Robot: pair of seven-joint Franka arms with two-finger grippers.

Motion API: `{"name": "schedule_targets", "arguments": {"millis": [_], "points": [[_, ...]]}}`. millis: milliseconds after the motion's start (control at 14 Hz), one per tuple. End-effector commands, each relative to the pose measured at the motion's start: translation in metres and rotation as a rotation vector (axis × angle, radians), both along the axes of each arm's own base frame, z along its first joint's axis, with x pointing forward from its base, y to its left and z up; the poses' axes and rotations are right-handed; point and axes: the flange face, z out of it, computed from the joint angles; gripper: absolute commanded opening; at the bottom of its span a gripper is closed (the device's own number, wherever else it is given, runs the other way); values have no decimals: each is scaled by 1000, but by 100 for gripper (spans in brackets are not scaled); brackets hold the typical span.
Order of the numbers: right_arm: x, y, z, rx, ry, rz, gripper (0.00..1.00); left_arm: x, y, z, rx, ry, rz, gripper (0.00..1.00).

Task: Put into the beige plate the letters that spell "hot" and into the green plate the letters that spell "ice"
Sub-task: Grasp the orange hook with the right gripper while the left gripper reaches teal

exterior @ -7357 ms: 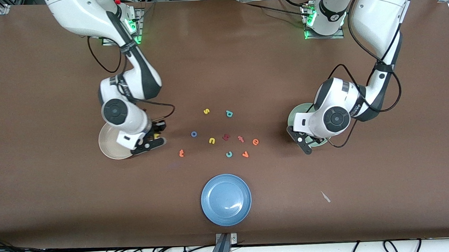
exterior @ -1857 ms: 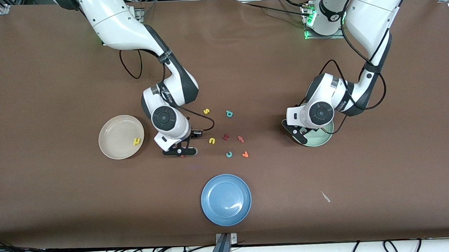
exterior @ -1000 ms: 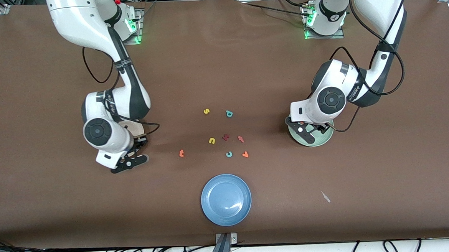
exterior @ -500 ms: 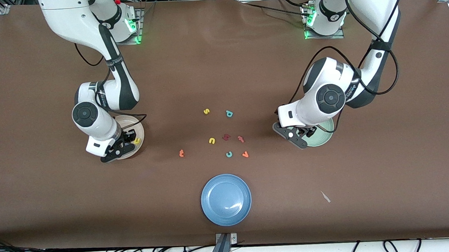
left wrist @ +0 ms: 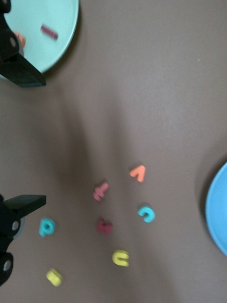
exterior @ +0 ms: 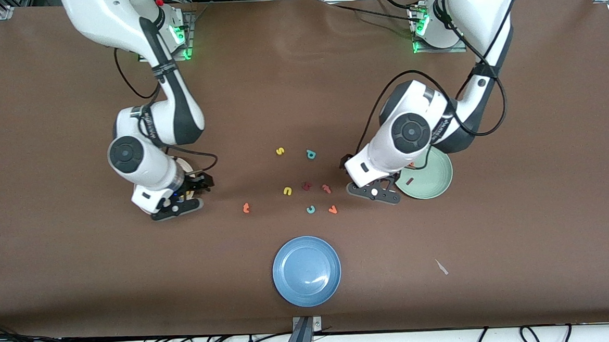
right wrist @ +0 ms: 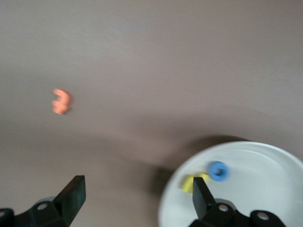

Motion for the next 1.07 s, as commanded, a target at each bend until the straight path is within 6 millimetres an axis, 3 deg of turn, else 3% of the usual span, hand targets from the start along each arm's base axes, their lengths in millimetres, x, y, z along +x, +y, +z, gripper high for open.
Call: {"name": "schedule_targets", "arguments": {"millis": [0, 214, 500, 1000], "points": [[17, 38, -16, 20, 0, -99, 100, 24, -12, 4, -19, -17, 112, 100], [22, 70, -37, 29, 8, -192, 100, 31, -42, -15, -22, -43, 84, 100], [27, 100, -57, 56, 21, -338, 99, 19, -90, -48, -29, -138, 52, 100], [38, 105, -72, 55, 11, -349, 92, 18, -107, -101, -82, -208, 48, 98]]}}
